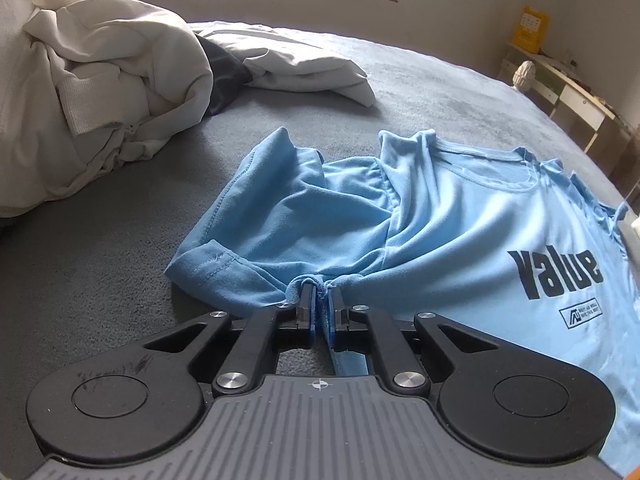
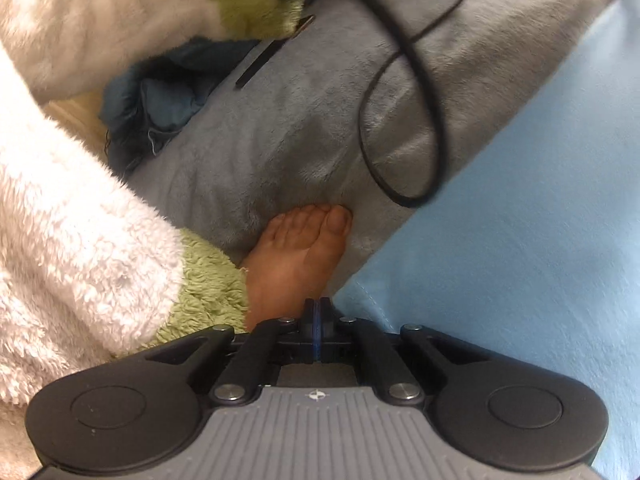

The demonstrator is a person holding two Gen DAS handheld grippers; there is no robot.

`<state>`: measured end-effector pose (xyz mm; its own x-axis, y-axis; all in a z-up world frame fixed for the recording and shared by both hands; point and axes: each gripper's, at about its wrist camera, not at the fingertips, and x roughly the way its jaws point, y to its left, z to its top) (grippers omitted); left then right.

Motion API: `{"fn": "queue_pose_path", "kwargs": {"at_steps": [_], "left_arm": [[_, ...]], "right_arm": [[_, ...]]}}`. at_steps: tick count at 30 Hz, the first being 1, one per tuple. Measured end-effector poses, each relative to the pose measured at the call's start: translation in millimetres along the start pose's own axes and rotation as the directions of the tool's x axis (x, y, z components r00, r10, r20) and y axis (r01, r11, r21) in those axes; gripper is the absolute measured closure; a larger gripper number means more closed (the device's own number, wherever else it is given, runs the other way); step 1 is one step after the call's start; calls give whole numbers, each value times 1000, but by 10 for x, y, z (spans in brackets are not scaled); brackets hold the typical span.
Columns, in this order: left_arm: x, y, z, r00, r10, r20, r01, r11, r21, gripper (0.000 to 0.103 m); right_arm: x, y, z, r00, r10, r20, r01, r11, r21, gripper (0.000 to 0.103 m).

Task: Fold clothes

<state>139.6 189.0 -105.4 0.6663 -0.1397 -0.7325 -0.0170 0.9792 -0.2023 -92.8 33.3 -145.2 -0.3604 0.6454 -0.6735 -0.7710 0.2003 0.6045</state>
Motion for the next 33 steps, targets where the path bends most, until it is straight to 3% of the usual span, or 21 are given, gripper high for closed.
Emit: {"fn": "queue_pose_path", "kwargs": {"at_steps": [3, 4, 5, 11, 14, 16, 18, 21, 25, 28, 29, 31, 33], "left_arm": [[-128, 49, 1, 1000, 6, 7, -6, 999, -43, 79], [-195, 60, -7, 1000, 23, 20, -22, 998, -53, 62], [-261, 72, -16, 999, 40, 33, -38, 997, -63, 52], [-735, 157, -86, 991, 73, 113, -64, 995, -82, 52], [-853, -15, -84, 992, 38, 118, -34, 999, -31, 52], [-843, -239, -95, 996, -14, 92, 12, 1000, 22, 52], [-796, -528, -131, 995, -79, 52, 75, 993, 86, 52], [-693, -1009, -227, 986, -168, -10, 167, 967, 192, 51], [-514, -1558, -425, 962, -255, -100, 273, 919, 283, 51], [-420, -1839, -598, 949, -283, -137, 313, 890, 331, 51], [-401, -1907, -652, 946, -289, -145, 322, 884, 340, 51], [-353, -1978, -727, 943, -291, -163, 331, 877, 349, 51], [-314, -2022, -792, 942, -285, -177, 331, 875, 355, 51]], "right_arm": [[-114, -5, -65, 999, 20, 26, -21, 999, 28, 102], [-160, -11, -95, 999, 33, 35, -34, 999, 41, 102], [-211, -20, -126, 998, 43, 48, -46, 997, 56, 102], [-693, -121, -316, 984, 14, 180, -47, 982, 181, 101], [-1138, -238, -475, 943, -79, 322, -22, 955, 296, 101], [-1469, -325, -644, 892, -162, 422, -14, 923, 385, 100], [-1797, -397, -850, 824, -253, 508, -18, 883, 469, 97], [-2301, -473, -1164, 709, -394, 585, -10, 824, 566, 79], [-2991, -669, -1439, 561, -573, 597, 27, 734, 679, 66], [-3471, -1015, -1574, 446, -705, 552, 10, 621, 784, 58], [-3577, -1180, -1611, 421, -737, 529, -7, 581, 814, 58], [-3760, -1546, -1671, 391, -783, 483, -43, 509, 860, 58], [-3898, -1944, -1697, 398, -802, 446, -75, 456, 887, 58]]}}
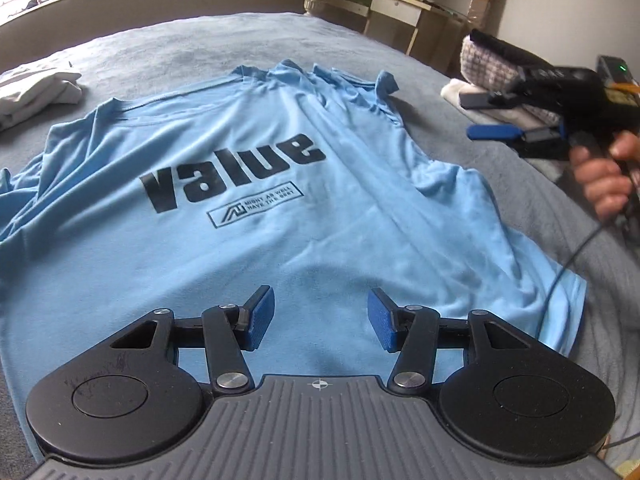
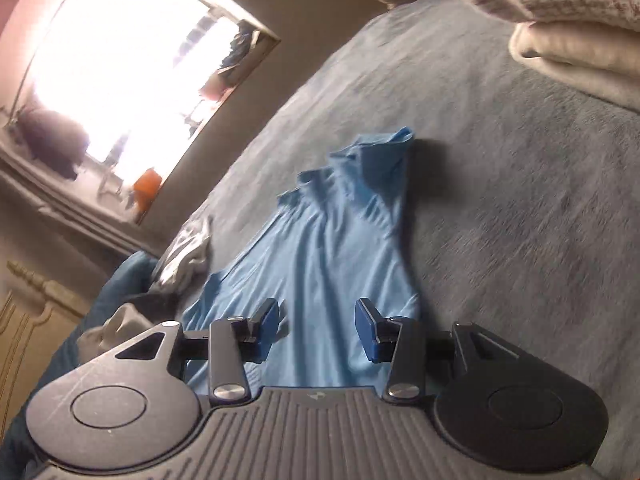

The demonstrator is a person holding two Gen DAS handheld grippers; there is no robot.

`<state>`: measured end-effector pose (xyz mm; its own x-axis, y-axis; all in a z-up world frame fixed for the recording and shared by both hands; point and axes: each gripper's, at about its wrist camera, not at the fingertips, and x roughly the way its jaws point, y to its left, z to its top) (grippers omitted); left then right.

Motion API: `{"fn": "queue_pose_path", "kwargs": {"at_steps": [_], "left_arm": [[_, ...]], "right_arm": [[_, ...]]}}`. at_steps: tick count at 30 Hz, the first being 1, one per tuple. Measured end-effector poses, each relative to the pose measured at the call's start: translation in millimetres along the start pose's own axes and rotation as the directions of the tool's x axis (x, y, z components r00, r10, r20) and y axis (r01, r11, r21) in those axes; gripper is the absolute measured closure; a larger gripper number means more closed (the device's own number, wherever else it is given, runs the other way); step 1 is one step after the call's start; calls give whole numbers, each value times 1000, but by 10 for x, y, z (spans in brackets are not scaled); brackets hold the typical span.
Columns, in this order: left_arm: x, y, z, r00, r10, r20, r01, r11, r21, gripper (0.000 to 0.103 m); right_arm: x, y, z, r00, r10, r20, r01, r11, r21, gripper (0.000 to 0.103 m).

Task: Fold clothes

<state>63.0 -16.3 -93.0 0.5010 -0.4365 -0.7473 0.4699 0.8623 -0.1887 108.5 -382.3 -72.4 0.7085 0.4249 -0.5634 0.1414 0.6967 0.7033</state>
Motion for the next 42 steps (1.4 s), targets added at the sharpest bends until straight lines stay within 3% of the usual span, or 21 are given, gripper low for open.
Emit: {"fn": "queue_pose_path", "kwargs": {"at_steps": [4, 9, 10, 12, 13, 19, 28, 31, 34, 38, 42], "left_arm": [[140, 31, -74, 999, 18, -42, -18, 1000, -9, 51], [195, 27, -143, 999, 34, -31, -34, 999, -3, 51], [202, 22, -153, 999, 36, -25, -36, 999, -1, 50], [206, 28, -177, 999, 36, -9, -36, 999, -12, 49], [207, 35, -193, 999, 34, 0, -34, 999, -16, 48], [203, 42, -245, 999, 29, 25, -29, 1000, 0, 48], [187, -7, -285, 998, 47, 30, -48, 998, 36, 48], [188, 2, -278, 998, 49, 29, -49, 998, 33, 48], [186, 11, -268, 998, 49, 27, -49, 998, 25, 48], [159, 23, -242, 999, 50, 20, -49, 999, -6, 48], [106, 3, -237, 998, 58, 20, -58, 998, -19, 48]], "right_arm": [[527, -205, 318, 997, -70, -42, 70, 998, 0, 58], [1028, -324, 459, 987, -136, -79, 134, 990, -39, 62], [1081, -313, 476, 987, -142, -79, 137, 989, -59, 67], [1141, -238, 513, 986, -155, -66, 146, 981, -127, 93], [1165, -206, 531, 985, -160, -58, 150, 976, -157, 100], [1170, -168, 745, 987, -159, 38, 164, 965, -207, 100], [1359, -353, 854, 987, -157, 43, 161, 976, -145, 101], [1185, -463, 910, 995, -99, -8, 99, 995, -30, 95], [775, -542, 895, 998, -58, -11, 59, 997, 40, 68], [-4, -641, 746, 1000, 1, 5, -1, 995, 96, 67], [-837, -756, 383, 999, 36, -5, -35, 990, 139, 67]]}}
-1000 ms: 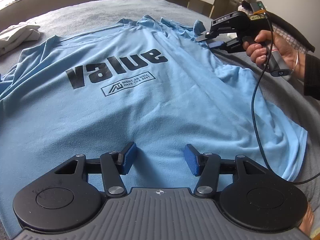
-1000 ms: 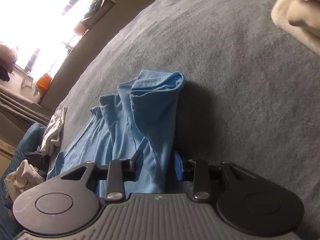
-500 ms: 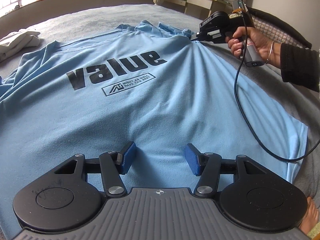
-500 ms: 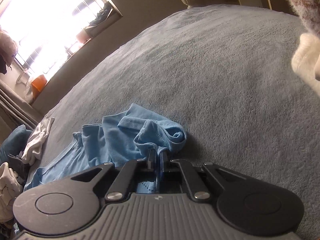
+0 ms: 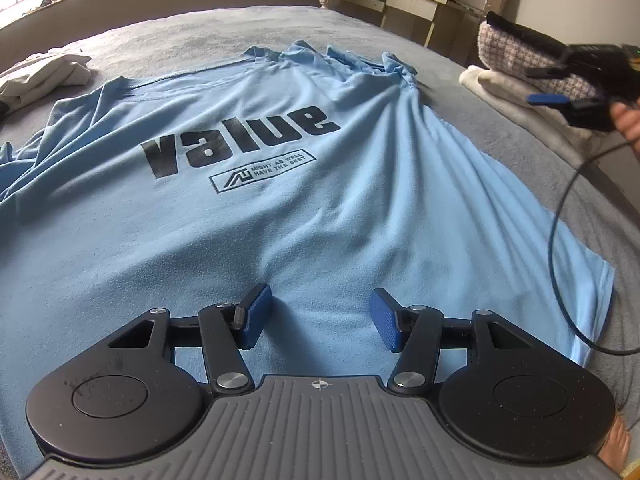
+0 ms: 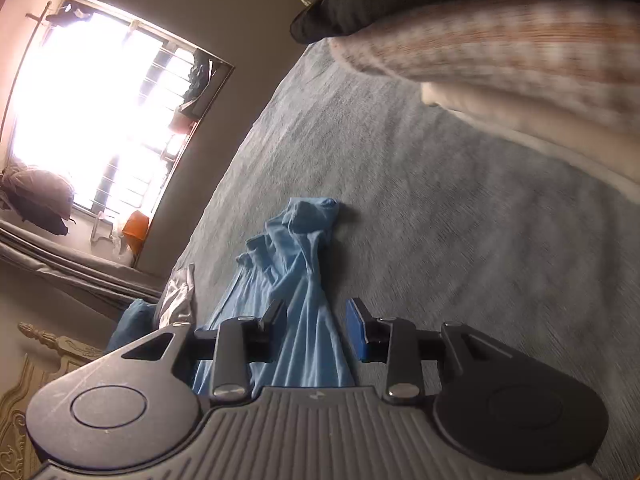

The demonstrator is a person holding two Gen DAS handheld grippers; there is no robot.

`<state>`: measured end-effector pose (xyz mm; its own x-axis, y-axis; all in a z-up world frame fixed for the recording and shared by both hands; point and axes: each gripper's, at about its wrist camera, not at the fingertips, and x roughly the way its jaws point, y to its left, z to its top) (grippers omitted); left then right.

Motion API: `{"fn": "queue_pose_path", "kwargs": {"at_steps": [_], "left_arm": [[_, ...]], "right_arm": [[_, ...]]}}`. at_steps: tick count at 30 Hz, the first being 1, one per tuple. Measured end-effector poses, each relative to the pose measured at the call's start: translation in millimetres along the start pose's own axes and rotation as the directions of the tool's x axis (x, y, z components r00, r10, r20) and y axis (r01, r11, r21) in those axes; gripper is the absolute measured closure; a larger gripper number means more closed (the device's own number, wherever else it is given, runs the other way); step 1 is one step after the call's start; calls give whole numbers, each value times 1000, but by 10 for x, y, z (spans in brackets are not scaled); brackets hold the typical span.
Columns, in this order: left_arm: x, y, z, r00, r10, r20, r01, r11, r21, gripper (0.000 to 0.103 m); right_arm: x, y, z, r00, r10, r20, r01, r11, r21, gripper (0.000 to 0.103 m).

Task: Fold clothes

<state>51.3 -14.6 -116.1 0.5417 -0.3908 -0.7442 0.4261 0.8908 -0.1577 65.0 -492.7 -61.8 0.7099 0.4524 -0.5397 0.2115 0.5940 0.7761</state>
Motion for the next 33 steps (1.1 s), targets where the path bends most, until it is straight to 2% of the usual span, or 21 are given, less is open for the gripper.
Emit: {"fn": "queue_pose_path", "kwargs": {"at_steps": [2, 5, 9, 12, 15, 16, 18, 24, 28, 33], "left_arm": [[-33, -21, -7, 1000, -2, 4, 2, 1000, 0, 48], [-76, -104, -30, 1000, -14, 5, 14, 999, 36, 48], [-134, -268, -74, 1000, -7, 2, 6, 995, 101, 48], [-170, -365, -123, 1000, -6, -10, 8, 992, 129, 48], [-178, -448, -183, 999, 10, -36, -5, 988, 153, 48], [-172, -467, -200, 999, 24, -47, -16, 987, 158, 48], [-156, -488, -231, 997, 48, -67, -36, 986, 164, 48], [-148, -504, -277, 992, 88, -94, -71, 983, 170, 48], [-146, -517, -283, 991, 96, -96, -78, 982, 175, 48], [-144, -535, -293, 990, 102, -96, -83, 979, 186, 48]], "right_arm": [[-252, -59, -251, 999, -6, -41, 7, 1000, 15, 67], [-401, -98, -684, 988, -111, -107, 104, 992, -64, 67], [-370, -110, -1111, 965, -213, -156, 181, 964, -193, 70], [-268, -108, -1288, 944, -267, -196, 206, 937, -284, 73], [-256, -99, -1413, 930, -305, -203, 223, 911, -346, 91], [-274, -89, -1440, 931, -311, -194, 228, 905, -359, 100], [-358, -52, -1463, 940, -305, -151, 234, 901, -366, 100], [-741, -42, -1554, 967, -250, -47, 228, 933, -277, 101], [-844, -106, -1608, 970, -244, -9, 236, 947, -220, 101], [-836, -269, -1634, 960, -280, 4, 276, 945, -175, 101]]}}
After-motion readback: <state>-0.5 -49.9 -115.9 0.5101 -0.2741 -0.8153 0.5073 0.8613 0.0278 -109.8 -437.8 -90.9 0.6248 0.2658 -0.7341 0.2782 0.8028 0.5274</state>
